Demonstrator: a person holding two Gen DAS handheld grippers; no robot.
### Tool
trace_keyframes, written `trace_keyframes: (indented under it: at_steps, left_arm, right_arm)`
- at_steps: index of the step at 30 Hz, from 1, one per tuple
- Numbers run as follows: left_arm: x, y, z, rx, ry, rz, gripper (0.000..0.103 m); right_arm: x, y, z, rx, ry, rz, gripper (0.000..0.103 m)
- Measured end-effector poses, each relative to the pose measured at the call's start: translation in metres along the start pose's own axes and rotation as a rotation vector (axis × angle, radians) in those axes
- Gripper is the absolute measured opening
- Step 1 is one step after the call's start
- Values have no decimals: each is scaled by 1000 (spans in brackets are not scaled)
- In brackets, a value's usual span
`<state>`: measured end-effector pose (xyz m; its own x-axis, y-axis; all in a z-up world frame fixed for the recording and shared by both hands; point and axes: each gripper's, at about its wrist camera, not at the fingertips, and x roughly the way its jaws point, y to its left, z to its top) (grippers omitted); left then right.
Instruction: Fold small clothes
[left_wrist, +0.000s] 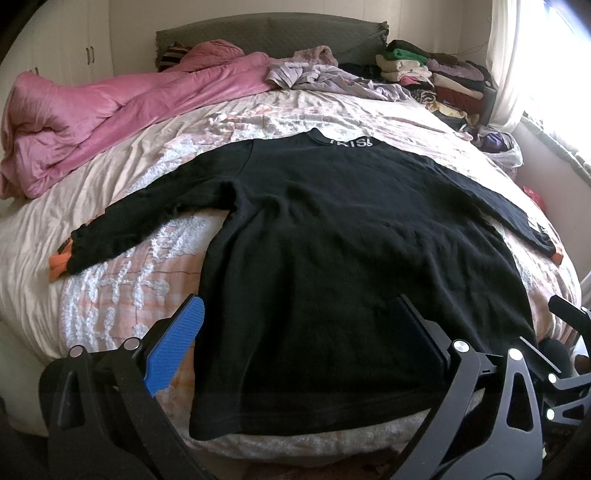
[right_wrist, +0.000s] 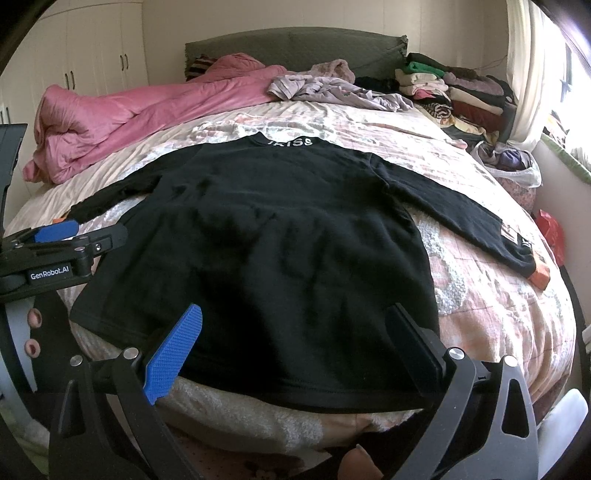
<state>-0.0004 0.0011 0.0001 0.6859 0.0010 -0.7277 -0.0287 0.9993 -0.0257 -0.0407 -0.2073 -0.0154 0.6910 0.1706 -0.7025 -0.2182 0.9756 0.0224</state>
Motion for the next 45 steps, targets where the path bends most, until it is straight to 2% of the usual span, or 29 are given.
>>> trace_keyframes:
  at_steps: [16, 25, 34, 45]
  left_arm:
    - [4, -4, -3, 0, 1, 1, 94]
    - [8, -2, -1, -8, -5, 5, 94]
    - [28, 4, 33, -10, 0, 8, 94]
    - [46, 0, 78, -39, 5, -29, 94]
  right_arm:
    - [1, -5, 2, 25, -7, -3, 99]
    - [5, -21, 16, 62, -20, -31, 99]
    - [15, -41, 34, 104, -21, -73, 99]
    - [32, -65, 68, 144, -37, -115, 99]
